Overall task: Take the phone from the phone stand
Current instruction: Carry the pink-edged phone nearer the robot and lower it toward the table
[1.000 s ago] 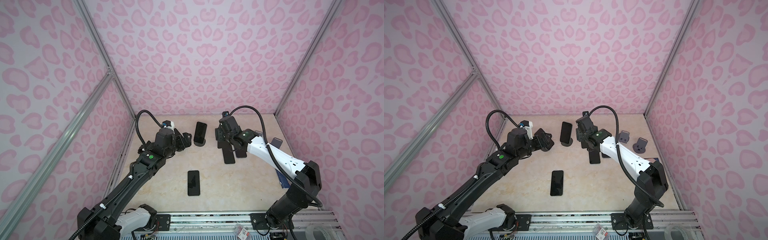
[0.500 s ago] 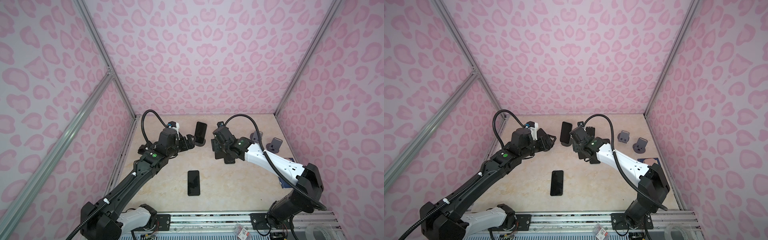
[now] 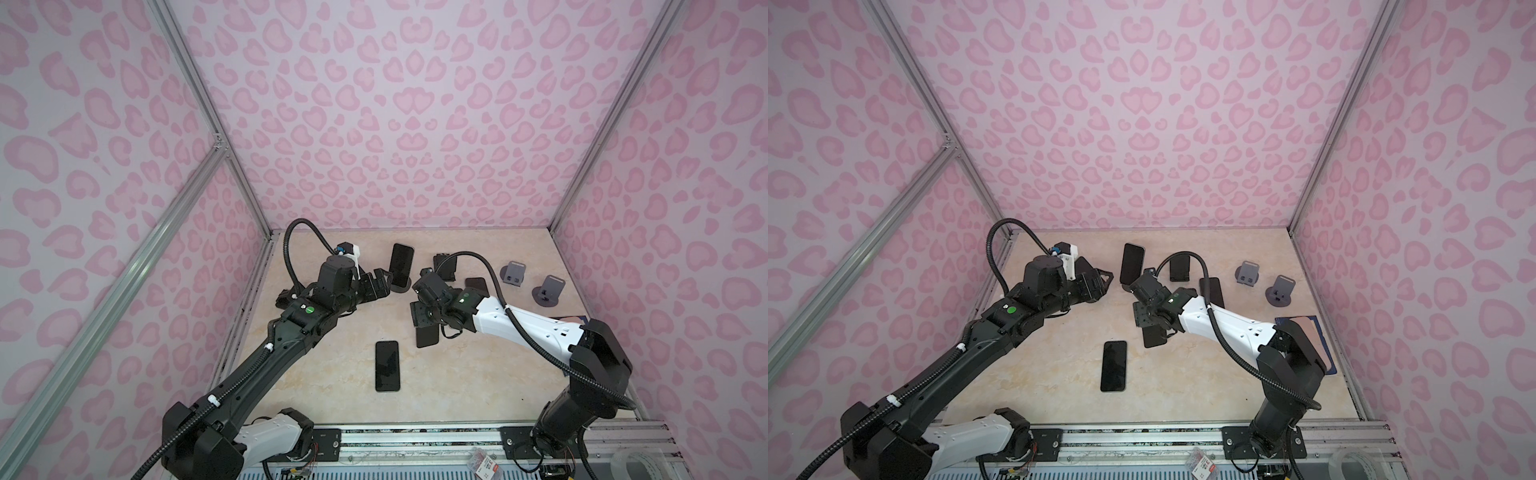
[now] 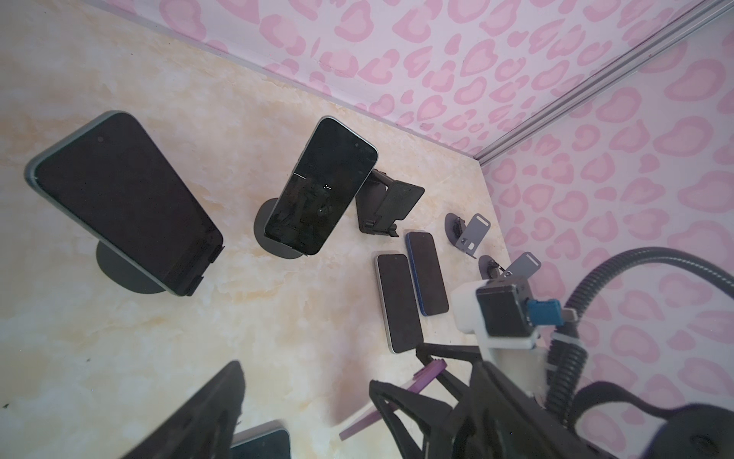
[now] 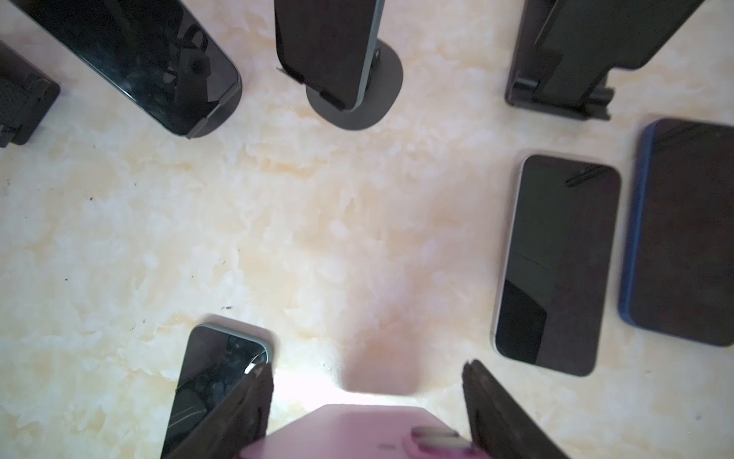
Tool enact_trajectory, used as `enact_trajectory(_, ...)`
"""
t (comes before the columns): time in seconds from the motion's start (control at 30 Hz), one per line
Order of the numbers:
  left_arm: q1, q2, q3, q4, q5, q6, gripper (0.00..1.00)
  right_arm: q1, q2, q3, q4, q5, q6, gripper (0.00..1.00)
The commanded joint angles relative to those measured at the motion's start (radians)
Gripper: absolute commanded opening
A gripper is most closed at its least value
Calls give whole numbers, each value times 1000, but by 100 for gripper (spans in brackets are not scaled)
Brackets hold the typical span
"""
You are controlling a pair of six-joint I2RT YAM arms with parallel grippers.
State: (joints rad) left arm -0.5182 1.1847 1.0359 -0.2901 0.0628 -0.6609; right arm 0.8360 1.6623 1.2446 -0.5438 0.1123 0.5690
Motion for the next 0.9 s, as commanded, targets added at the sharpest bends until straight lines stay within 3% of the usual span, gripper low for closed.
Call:
enact_trajectory(0.0,0,-11,9,26,2,1,92,4,6,-18,43,-90,47,64)
enact_trajectory(0.47,0,-7,6,27,-3,0,92,18,49,-32,-2,-162,81,64)
enact_trajectory(0.87,0,1,7,25,-6,-2,92,30,129,-45,6,-144,154,62)
